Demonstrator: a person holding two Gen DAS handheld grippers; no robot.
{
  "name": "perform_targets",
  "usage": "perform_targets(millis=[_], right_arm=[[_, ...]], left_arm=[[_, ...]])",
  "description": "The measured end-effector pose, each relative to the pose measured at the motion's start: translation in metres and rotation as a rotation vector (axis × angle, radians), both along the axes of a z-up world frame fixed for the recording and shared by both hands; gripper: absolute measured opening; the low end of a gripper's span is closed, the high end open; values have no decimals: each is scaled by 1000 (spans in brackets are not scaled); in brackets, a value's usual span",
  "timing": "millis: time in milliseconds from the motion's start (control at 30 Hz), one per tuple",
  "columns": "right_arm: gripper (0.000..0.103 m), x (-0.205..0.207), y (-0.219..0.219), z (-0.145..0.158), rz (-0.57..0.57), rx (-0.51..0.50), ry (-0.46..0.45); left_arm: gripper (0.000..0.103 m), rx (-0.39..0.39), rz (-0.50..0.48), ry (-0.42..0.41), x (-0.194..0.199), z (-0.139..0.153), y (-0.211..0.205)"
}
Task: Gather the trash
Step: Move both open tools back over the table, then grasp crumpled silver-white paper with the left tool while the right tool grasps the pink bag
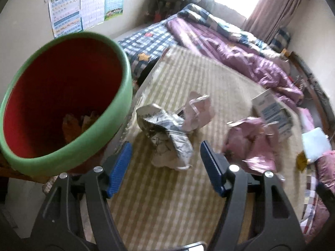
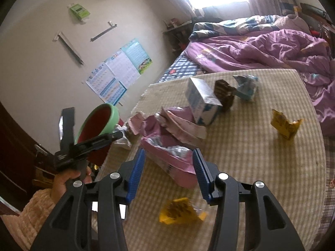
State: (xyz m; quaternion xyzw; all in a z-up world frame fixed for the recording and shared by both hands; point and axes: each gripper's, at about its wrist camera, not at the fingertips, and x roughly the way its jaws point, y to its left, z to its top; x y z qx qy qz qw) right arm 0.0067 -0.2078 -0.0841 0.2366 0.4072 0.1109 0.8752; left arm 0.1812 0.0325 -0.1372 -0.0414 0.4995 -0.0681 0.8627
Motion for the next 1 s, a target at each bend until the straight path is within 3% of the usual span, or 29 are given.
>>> perform_targets(millis=[133,267,367,567,700,833,1000], right_arm=[[47,-4,-7,-4,4,-6,14],[47,-4,-10,-13,11,24,42],[47,-1,-8,-15,26,23,48],[47,12,-3,-20,74,-30,50],[47,30,10,-24,174,-145,56],[47,47,25,-35,271,-213,69],[47,64,31,-57,325,-162,134]], left_arm=[[61,1,20,3,1,-7,1],[44,-14,12,11,1,-12,-3],[41,-17,10,17,-3,-8,-6],[41,-65,14,11,-25,2,-5],[41,-99,12,5,-48,12,-3],[41,-83,-1,3,-59,11,-8],[41,-83,1,35,-60,1,-7]])
